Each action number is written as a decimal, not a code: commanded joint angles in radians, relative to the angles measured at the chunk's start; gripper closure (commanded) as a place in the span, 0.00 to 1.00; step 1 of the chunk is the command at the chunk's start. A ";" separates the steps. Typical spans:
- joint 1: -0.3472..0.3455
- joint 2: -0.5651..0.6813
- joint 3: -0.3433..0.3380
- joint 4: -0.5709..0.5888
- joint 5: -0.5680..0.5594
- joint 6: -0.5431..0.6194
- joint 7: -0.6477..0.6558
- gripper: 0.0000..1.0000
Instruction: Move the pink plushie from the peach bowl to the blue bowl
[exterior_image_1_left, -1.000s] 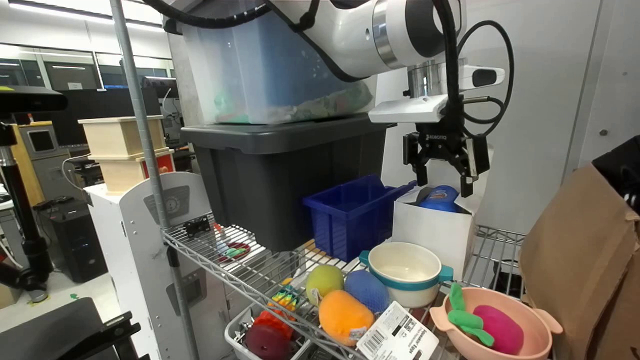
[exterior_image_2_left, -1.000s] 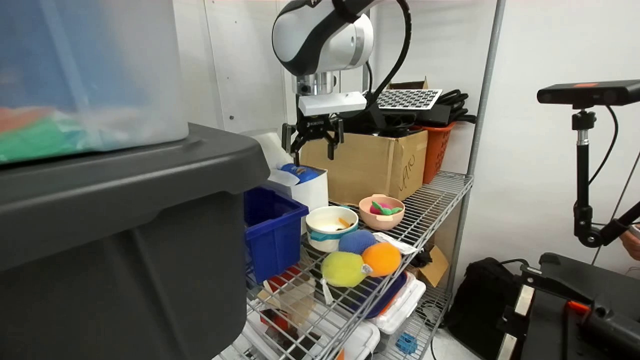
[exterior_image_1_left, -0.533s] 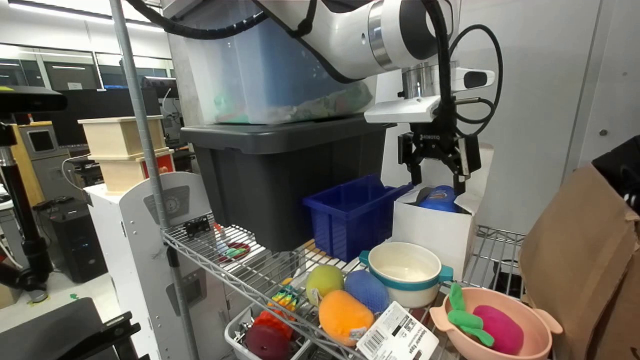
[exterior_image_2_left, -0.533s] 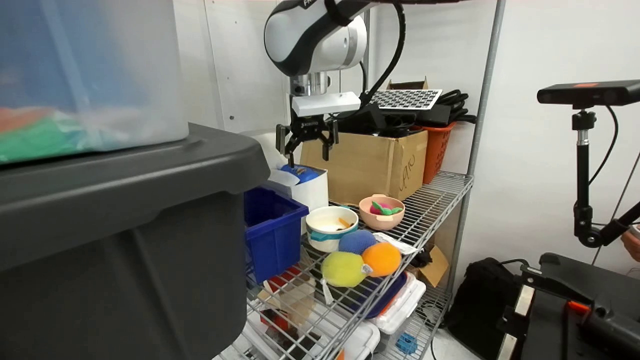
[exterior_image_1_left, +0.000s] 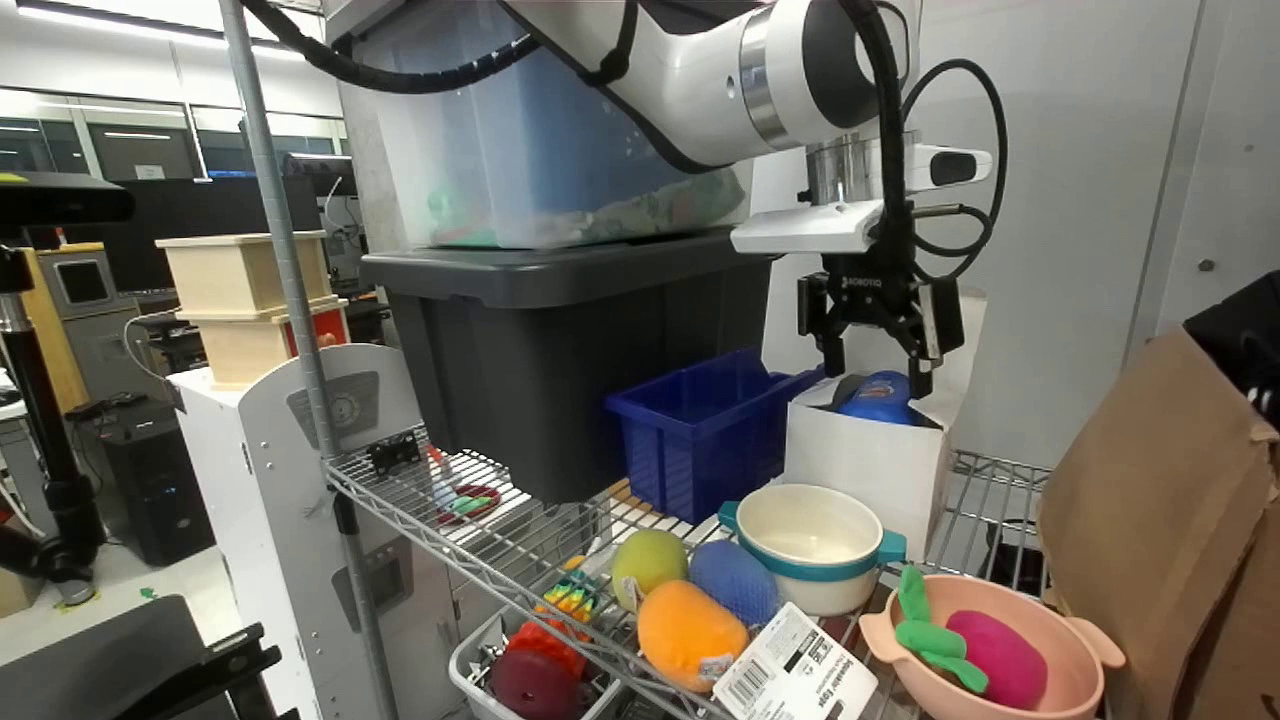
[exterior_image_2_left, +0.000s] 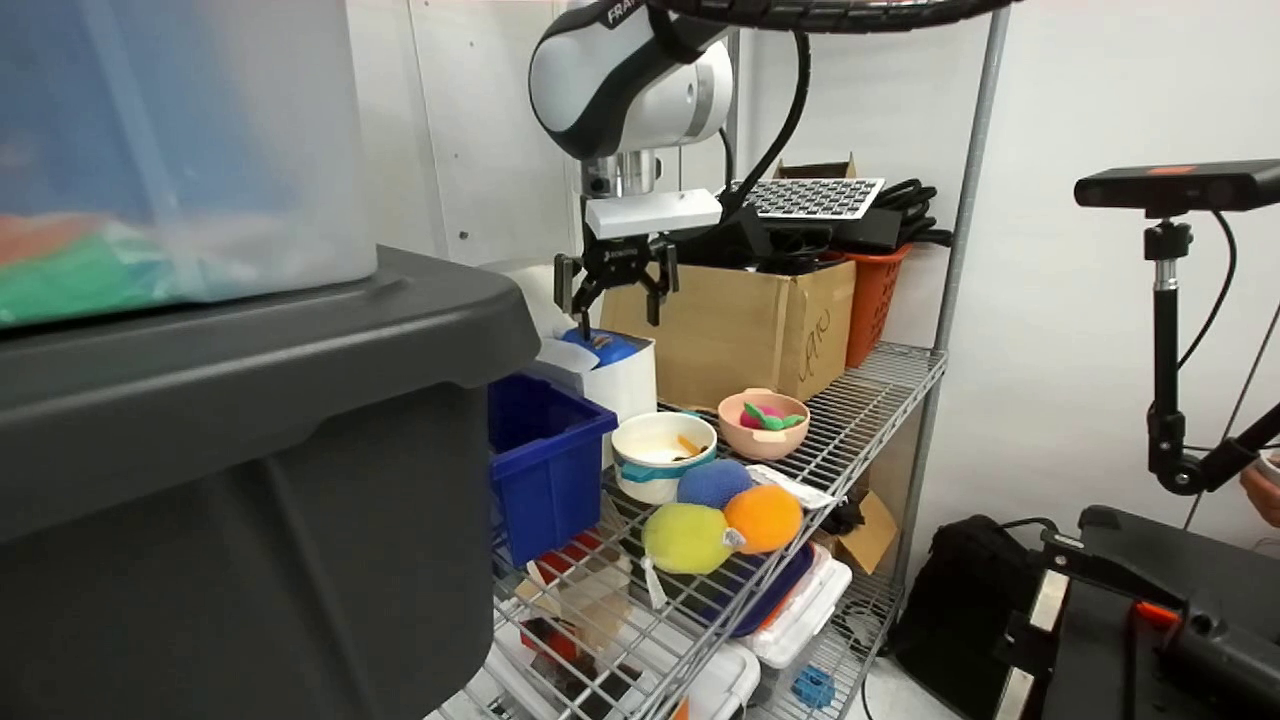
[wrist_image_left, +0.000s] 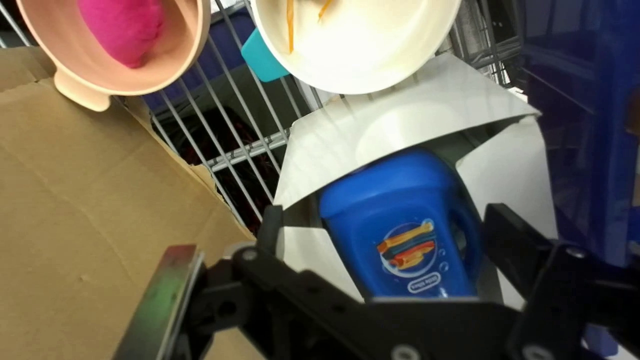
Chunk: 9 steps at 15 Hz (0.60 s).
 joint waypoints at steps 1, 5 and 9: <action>-0.009 0.036 -0.004 0.056 0.000 -0.031 0.005 0.00; -0.013 0.048 -0.008 0.059 -0.002 -0.030 0.007 0.00; -0.016 0.063 -0.010 0.064 -0.003 -0.023 0.006 0.42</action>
